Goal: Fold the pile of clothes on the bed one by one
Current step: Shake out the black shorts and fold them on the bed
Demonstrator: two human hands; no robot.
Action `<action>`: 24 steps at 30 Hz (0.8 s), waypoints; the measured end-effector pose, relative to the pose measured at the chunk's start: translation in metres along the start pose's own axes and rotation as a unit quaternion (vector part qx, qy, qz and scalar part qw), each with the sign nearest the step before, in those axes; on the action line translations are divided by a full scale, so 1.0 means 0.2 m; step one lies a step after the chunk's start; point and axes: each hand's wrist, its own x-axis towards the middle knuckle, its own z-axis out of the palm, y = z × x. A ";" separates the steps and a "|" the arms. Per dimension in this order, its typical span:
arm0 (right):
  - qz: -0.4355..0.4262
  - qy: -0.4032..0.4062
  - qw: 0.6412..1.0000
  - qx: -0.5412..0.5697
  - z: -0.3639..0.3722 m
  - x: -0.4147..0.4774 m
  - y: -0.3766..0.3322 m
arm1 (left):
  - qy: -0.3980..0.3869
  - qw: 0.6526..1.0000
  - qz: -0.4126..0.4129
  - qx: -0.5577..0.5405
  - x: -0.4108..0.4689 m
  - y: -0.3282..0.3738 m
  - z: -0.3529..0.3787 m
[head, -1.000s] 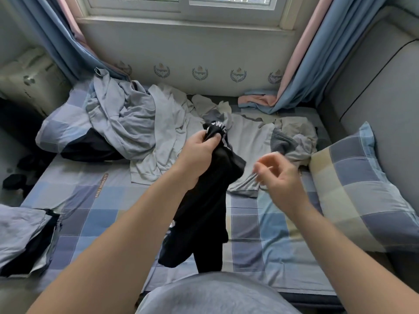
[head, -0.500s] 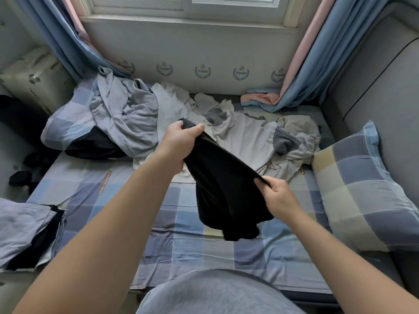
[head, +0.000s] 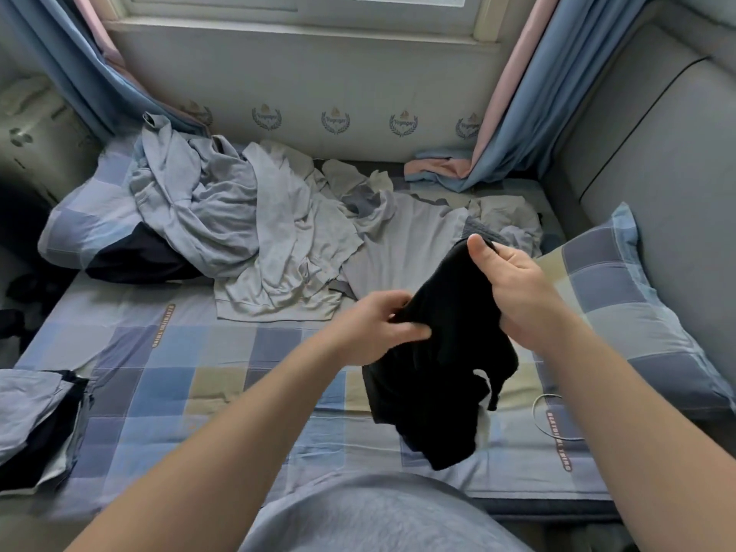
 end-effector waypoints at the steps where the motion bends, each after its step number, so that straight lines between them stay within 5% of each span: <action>1: -0.001 0.007 1.000 -0.005 -0.02 0.01 0.00 | 0.048 0.999 0.016 0.005 0.01 -0.01 0.00; 7: -0.028 0.076 0.983 -0.167 -0.23 0.03 0.09 | 0.202 0.976 0.070 0.040 -0.01 0.06 -0.20; 11: -0.076 0.199 0.944 -0.251 -0.19 0.04 0.22 | 0.278 0.959 0.052 -0.015 -0.02 0.15 -0.23; 13: -0.104 0.150 0.945 -0.271 -0.11 0.00 0.27 | 0.288 0.951 0.033 -0.110 -0.01 0.18 -0.22; 16: -0.053 -0.074 0.959 -0.268 0.07 -0.06 0.34 | 0.281 0.935 -0.013 -0.215 -0.01 0.23 -0.17; 18: -0.033 -0.152 0.951 -0.268 0.17 -0.06 0.41 | 0.256 0.927 -0.030 -0.275 -0.02 0.25 -0.16; 24: -0.082 -0.098 0.968 -0.218 0.23 -0.01 0.39 | 0.281 0.895 -0.091 -0.336 -0.02 0.19 -0.32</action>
